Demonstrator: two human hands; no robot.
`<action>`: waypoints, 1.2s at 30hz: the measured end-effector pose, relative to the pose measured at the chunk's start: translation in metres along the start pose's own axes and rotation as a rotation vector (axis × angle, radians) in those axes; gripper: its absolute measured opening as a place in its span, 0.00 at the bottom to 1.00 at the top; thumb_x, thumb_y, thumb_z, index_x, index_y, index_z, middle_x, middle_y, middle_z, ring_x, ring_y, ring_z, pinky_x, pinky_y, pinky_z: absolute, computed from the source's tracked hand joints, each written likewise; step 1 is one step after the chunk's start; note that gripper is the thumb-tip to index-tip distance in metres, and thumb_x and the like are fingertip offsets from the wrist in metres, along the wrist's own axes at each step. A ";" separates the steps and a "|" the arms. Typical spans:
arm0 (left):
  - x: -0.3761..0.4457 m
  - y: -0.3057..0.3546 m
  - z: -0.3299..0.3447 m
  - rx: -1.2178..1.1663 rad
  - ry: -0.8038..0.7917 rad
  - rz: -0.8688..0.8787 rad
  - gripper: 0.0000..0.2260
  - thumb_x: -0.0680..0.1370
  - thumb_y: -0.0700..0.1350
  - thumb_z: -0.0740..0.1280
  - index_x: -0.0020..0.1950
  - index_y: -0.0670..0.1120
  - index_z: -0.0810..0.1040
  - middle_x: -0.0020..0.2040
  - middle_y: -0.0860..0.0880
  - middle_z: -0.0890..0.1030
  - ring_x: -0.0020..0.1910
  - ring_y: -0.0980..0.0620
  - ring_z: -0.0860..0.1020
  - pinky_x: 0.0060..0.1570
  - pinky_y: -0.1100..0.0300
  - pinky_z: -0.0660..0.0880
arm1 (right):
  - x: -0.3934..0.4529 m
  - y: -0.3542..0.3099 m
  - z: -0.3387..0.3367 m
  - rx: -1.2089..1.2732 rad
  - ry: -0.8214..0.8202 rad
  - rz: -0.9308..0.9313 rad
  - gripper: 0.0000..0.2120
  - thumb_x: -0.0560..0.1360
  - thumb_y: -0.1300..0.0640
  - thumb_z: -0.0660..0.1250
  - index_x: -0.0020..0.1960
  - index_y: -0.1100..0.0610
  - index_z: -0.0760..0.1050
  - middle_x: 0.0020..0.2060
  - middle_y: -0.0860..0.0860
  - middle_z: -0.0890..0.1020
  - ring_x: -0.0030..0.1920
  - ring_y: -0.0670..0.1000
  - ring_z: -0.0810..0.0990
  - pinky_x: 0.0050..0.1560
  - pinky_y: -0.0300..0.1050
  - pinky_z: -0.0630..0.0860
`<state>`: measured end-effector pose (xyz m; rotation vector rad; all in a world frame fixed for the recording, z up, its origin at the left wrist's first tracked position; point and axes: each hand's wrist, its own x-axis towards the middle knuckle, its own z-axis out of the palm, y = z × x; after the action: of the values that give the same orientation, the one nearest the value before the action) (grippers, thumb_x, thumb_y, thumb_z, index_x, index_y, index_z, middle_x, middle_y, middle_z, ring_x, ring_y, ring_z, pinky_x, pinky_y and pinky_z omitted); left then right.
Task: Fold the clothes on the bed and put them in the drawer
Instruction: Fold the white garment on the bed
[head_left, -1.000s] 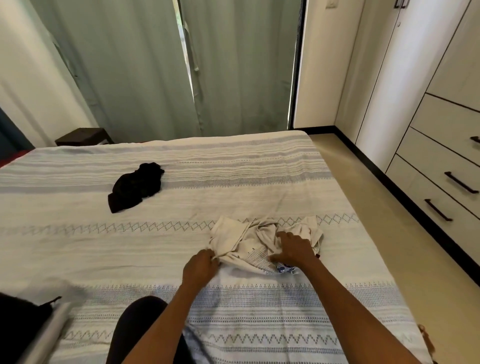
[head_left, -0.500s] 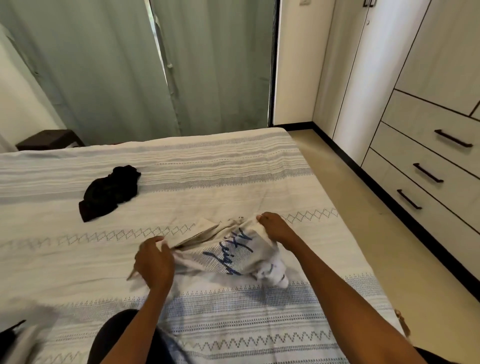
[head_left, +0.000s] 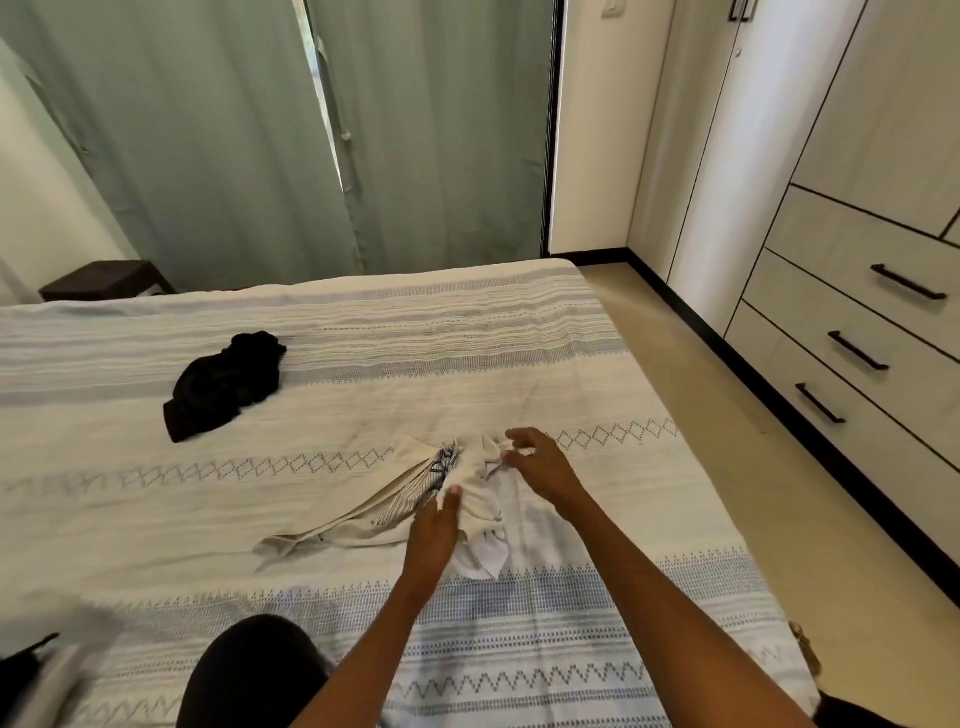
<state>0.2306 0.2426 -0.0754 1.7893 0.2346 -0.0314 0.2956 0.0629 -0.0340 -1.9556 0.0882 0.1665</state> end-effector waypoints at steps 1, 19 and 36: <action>0.001 0.004 -0.002 -0.061 0.047 -0.079 0.19 0.83 0.57 0.60 0.52 0.44 0.81 0.46 0.47 0.84 0.46 0.52 0.82 0.41 0.58 0.78 | -0.005 0.010 -0.001 -0.033 0.016 -0.047 0.11 0.77 0.52 0.71 0.57 0.56 0.80 0.49 0.53 0.85 0.49 0.49 0.83 0.52 0.51 0.78; 0.008 0.032 -0.044 -0.292 -0.384 -0.160 0.28 0.82 0.64 0.53 0.71 0.47 0.74 0.67 0.45 0.78 0.68 0.44 0.75 0.71 0.46 0.67 | -0.019 0.017 0.009 -0.222 0.223 -0.325 0.07 0.80 0.45 0.62 0.51 0.45 0.78 0.42 0.41 0.83 0.42 0.43 0.81 0.42 0.45 0.76; -0.001 0.032 -0.016 -0.265 -0.245 -0.281 0.19 0.83 0.54 0.59 0.59 0.40 0.80 0.49 0.40 0.85 0.49 0.43 0.83 0.48 0.49 0.81 | -0.058 0.032 0.018 -0.063 -0.089 -0.114 0.22 0.72 0.31 0.68 0.44 0.50 0.77 0.37 0.47 0.85 0.37 0.44 0.83 0.45 0.51 0.82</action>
<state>0.2334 0.2509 -0.0407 1.4622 0.2974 -0.3996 0.2328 0.0661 -0.0604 -2.0076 -0.0882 0.1829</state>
